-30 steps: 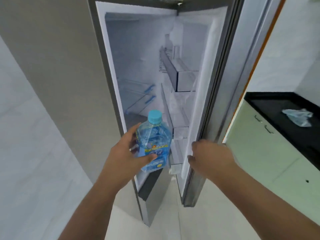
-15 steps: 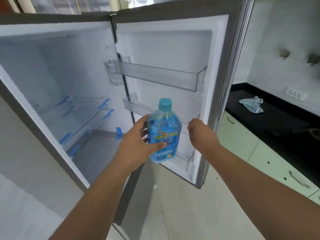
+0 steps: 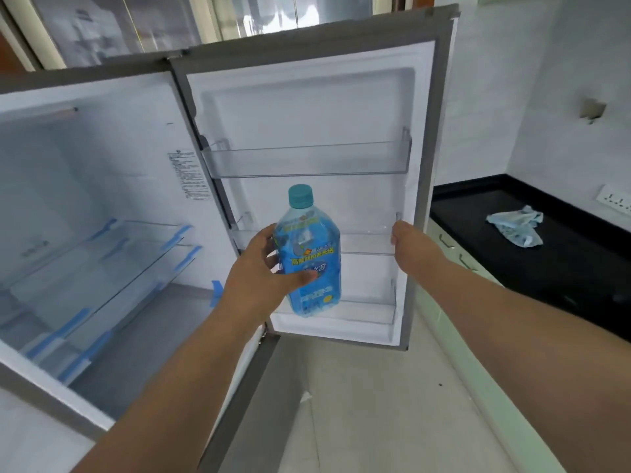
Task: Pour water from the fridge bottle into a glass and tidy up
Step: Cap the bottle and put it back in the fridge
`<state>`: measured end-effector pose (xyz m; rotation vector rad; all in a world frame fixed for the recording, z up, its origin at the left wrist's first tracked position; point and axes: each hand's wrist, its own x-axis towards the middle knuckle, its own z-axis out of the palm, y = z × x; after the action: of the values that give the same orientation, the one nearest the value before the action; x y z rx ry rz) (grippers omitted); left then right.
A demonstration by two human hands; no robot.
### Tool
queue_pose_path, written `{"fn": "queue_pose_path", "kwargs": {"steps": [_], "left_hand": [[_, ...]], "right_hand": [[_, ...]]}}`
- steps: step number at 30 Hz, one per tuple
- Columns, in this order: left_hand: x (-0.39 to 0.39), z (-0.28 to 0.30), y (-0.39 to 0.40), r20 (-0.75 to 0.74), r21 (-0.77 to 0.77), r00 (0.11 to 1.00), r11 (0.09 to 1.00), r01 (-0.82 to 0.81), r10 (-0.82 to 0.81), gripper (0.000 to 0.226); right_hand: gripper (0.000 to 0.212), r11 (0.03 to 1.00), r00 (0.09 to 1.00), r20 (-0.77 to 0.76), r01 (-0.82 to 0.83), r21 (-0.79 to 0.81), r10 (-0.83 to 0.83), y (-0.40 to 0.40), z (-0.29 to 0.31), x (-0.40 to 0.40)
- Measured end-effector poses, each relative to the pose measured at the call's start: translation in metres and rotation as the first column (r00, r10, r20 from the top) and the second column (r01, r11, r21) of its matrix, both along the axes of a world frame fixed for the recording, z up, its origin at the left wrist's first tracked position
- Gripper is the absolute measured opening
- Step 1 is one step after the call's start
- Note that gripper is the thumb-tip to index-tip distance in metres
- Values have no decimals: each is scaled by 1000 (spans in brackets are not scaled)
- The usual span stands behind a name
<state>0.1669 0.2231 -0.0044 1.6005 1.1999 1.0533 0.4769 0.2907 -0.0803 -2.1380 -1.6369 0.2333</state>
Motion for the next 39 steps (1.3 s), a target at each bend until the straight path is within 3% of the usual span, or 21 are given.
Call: {"fn": "queue_pose_path", "kwargs": {"steps": [6,8,10,14,15,16,18,20,23,29,33,39], "left_hand": [[0,-4,1,65,9,995,997,-77,76,75],[-11,-8,2,80,7,990,993,-118,117,76],[-25,-13,3,76,2,984,986,-165,164,78],[-65,-30,10,-7,9,974,974,-227,227,79],[-76,-35,12,-37,8,971,972,-235,235,80],[-88,-42,15,-56,7,969,970,-242,242,80],[-111,-58,21,-85,1,963,966,-257,256,83],[-131,-74,28,-110,-8,955,961,-276,274,86],[-158,-98,38,-121,-10,939,945,-326,323,87],[-194,-132,59,-129,-44,923,928,-370,362,87],[-213,-149,62,-128,-132,915,908,-398,382,93],[-220,-172,75,-145,-194,780,755,-626,609,86]], "right_hand": [[34,999,997,65,-39,-1,39,40,-14,40],[43,1000,984,176,-21,20,17,46,-16,38],[56,987,966,256,-68,148,29,41,-13,15],[49,844,977,122,-214,491,176,15,-18,-72],[48,845,959,22,-259,469,282,12,-21,-94],[50,878,903,-178,-309,366,392,12,-23,-115],[65,858,628,-648,-507,81,431,12,-33,-156],[84,720,434,-822,-692,-42,369,17,-50,-188],[93,602,372,-861,-792,-99,348,30,-72,-231],[81,622,292,-915,-780,-61,278,74,-111,-294],[80,542,280,-926,-834,-104,252,103,-137,-318],[76,402,225,-955,-906,-132,194,151,-184,-361]]}}
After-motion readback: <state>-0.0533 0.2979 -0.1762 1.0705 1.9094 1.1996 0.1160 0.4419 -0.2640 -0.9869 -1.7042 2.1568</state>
